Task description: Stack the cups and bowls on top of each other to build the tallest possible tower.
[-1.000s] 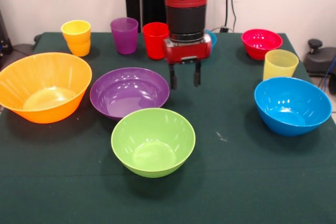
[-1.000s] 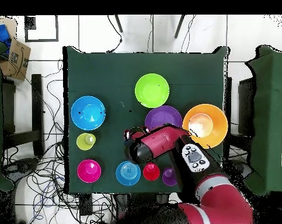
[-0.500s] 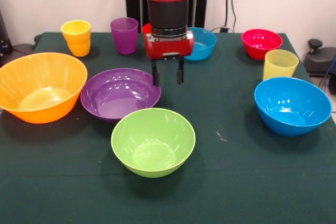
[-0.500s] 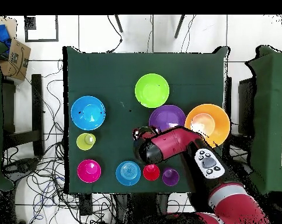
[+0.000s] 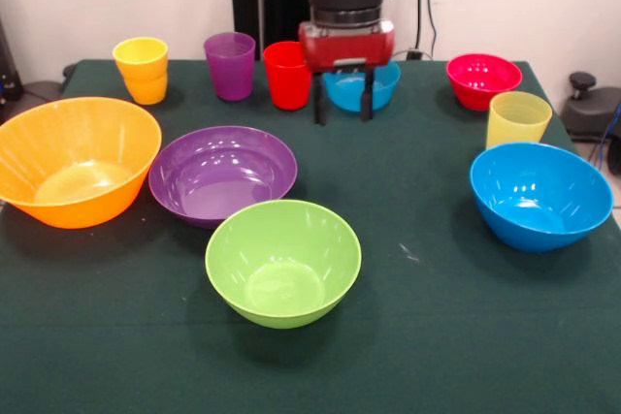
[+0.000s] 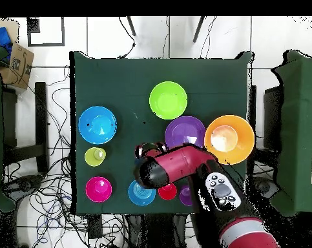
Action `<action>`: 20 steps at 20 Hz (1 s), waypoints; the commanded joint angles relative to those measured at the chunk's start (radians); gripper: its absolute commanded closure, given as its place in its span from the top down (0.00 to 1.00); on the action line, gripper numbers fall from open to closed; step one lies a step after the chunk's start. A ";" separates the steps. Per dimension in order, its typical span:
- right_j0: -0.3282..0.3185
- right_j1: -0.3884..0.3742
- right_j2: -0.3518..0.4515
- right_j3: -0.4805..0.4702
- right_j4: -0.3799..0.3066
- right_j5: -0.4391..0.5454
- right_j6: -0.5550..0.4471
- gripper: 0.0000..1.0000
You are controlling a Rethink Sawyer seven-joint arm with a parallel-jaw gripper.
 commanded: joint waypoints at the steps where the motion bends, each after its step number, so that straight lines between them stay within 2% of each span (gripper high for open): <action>1: 0.043 0.014 0.044 0.026 0.022 0.075 0.018 1.00; 10: 0.049 0.129 -0.035 -0.059 -0.074 -0.028 0.007 1.00; 14: 0.002 0.122 -0.011 -0.052 -0.085 -0.012 -0.034 1.00; 20: -0.024 0.104 0.009 -0.037 -0.079 0.008 -0.047 1.00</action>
